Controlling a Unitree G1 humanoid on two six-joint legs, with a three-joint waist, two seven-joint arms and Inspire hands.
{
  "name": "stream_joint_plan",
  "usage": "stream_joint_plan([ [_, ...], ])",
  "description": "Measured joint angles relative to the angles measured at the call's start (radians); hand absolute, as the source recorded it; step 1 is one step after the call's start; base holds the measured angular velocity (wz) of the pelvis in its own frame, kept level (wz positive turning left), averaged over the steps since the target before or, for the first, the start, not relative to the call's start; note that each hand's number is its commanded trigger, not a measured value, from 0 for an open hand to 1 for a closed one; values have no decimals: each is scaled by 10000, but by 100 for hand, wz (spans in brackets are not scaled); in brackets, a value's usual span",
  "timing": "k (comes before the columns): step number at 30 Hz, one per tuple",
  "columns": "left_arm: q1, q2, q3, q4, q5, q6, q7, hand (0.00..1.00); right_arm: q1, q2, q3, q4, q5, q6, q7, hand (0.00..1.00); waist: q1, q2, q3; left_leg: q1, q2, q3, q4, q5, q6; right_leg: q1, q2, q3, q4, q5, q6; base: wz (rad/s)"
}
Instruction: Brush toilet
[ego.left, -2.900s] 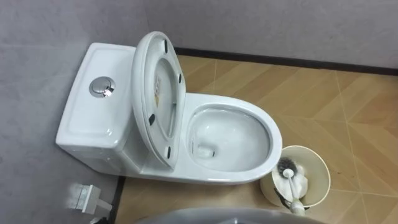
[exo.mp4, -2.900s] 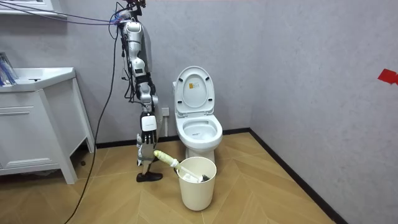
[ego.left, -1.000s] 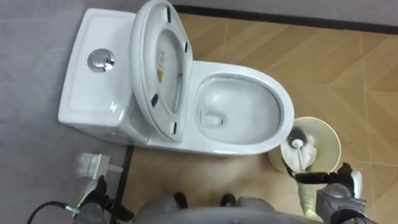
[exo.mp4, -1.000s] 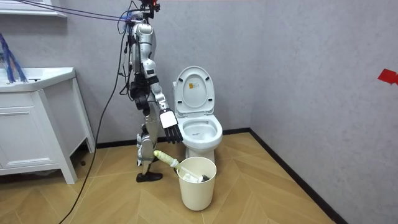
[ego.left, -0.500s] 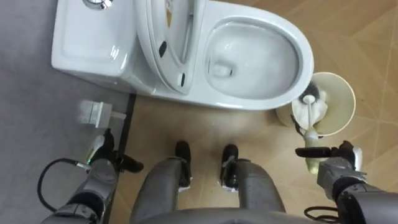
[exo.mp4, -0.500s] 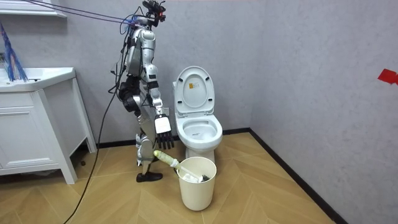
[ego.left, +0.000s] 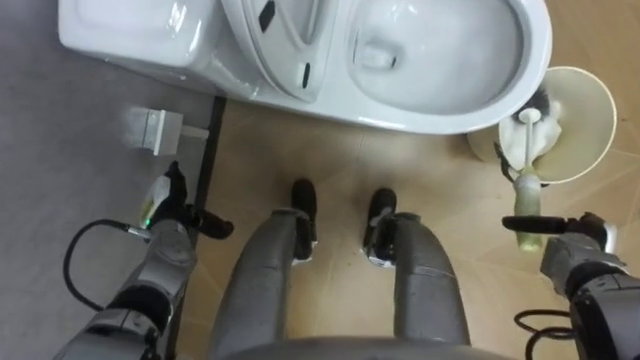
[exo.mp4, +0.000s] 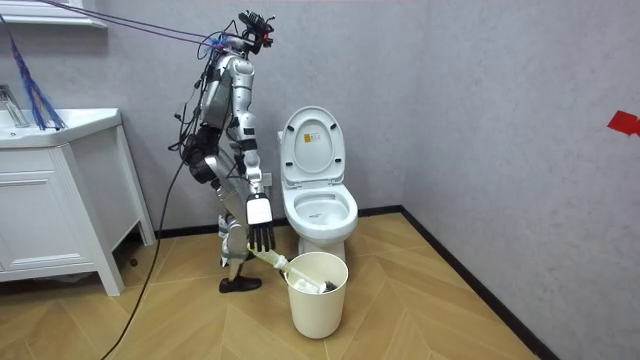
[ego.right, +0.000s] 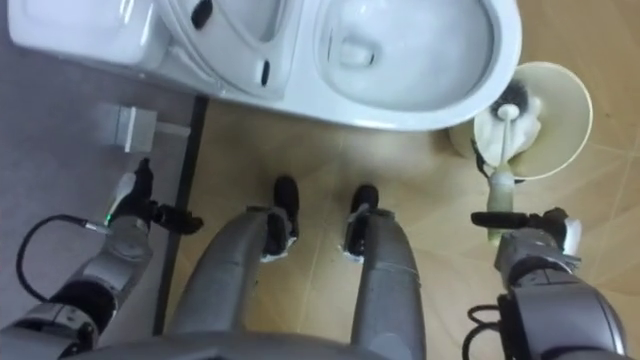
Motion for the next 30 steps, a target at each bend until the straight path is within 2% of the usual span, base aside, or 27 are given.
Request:
stream_joint_plan([
  [3, -28, 4, -4, -266, -14, 2, 174, 0, -138, -49, -6, 5, 33, 116, -12, 0, 20, 1, 8, -529, 44, -21, 340, -33, 27, -484, -21, 5, 298, -20, -12, 0],
  [6, -298, 44, -5, -280, -91, -2, 192, 0, -299, -65, -7, 15, -105, 124, -4, 0, 44, 4, 23, -1034, 55, -46, 836, -142, 56, -964, -137, -26, 777, -142, -51, 4],
  [8, -463, 107, -6, -295, -350, -20, 199, 0, -436, -90, -7, 18, -106, 123, 16, 0, 31, 6, 30, -1298, 12, -48, 1067, -175, 71, -1259, -178, 3, 1077, -223, -55, 8],
  [10, -575, 291, -18, -336, -725, -58, 232, 0, -654, -107, -7, 18, -71, 124, 119, 0, -3, 38, 55, -1683, -2, -71, 1357, -212, 67, -1632, -242, 28, 1383, -282, -92, 4],
  [15, -681, 427, -53, -354, -1222, -51, 501, 0, -766, -197, 1, 19, 304, 127, 319, 0, 27, 111, 100, -2210, -69, -121, 1683, -224, 73, -2156, -344, 10, 1796, -382, -108, 8],
  [19, -890, 598, -445, -366, -1474, -66, 571, 0, -934, -225, 108, 39, 350, 130, 336, 0, 108, 102, 106, -2608, -127, -99, 1883, -227, 73, -2608, -485, 15, 2134, -478, -158, 6],
  [24, -1155, 619, -931, -389, -1469, -301, 583, 0, -1038, -459, 669, -27, 439, 78, 381, 0, 220, 80, 136, -3097, -159, -87, 2329, -380, 50, -3127, -507, 136, 2632, -655, -180, 5],
  [30, -1085, 670, -967, -654, -1515, -257, 627, 0, -1180, -599, 795, -26, 496, 61, 470, 0, 219, 51, 148, -3284, -205, -98, 2780, -596, 37, -3316, -661, 176, 3154, -946, -200, 5],
])
